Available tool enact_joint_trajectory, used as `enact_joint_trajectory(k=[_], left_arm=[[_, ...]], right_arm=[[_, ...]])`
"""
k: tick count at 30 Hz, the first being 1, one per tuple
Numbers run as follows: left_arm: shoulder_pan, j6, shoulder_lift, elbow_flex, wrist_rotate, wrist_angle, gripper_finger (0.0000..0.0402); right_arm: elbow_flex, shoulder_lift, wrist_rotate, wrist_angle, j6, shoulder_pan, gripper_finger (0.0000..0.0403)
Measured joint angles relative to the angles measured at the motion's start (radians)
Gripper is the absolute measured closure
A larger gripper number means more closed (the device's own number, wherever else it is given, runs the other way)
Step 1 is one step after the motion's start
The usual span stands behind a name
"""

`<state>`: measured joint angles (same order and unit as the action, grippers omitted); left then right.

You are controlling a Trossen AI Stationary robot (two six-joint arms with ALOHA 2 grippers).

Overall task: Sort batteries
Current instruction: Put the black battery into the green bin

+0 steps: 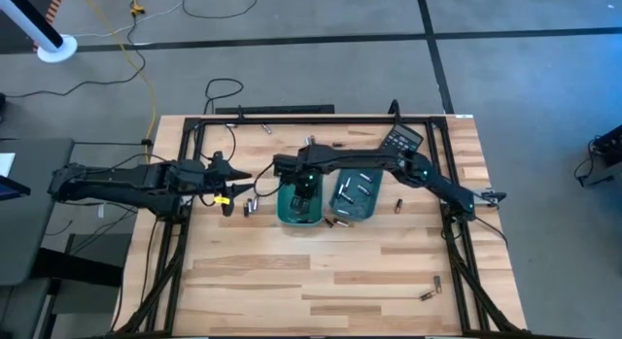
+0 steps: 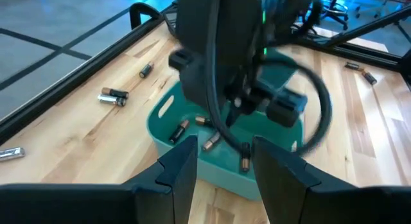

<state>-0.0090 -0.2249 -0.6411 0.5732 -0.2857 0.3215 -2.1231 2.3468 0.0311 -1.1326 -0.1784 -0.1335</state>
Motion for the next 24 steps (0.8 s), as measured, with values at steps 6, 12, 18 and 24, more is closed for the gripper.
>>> enact_joint_trajectory(k=[6,12,18,24], left_arm=[[0.000,0.000,0.000,0.000,0.004,0.013,0.0260],[0.000,-0.021,0.000,0.000,0.004,0.038,0.0260],[0.000,-0.050,0.000,0.000,0.004,0.092,0.0260],[0.000,-0.008,0.000,0.000,0.002,0.098,0.0260]], right_arm=[[0.000,-0.120,0.000,-0.104,-0.026,-0.009,0.0294],[0.094,-0.339,-0.058,-0.051,-0.039,0.011,0.0294],[0.461,-0.662,-0.155,0.173,-0.140,0.041,0.0294],[0.896,-1.000,-0.182,0.404,-0.322,0.107,0.0294]])
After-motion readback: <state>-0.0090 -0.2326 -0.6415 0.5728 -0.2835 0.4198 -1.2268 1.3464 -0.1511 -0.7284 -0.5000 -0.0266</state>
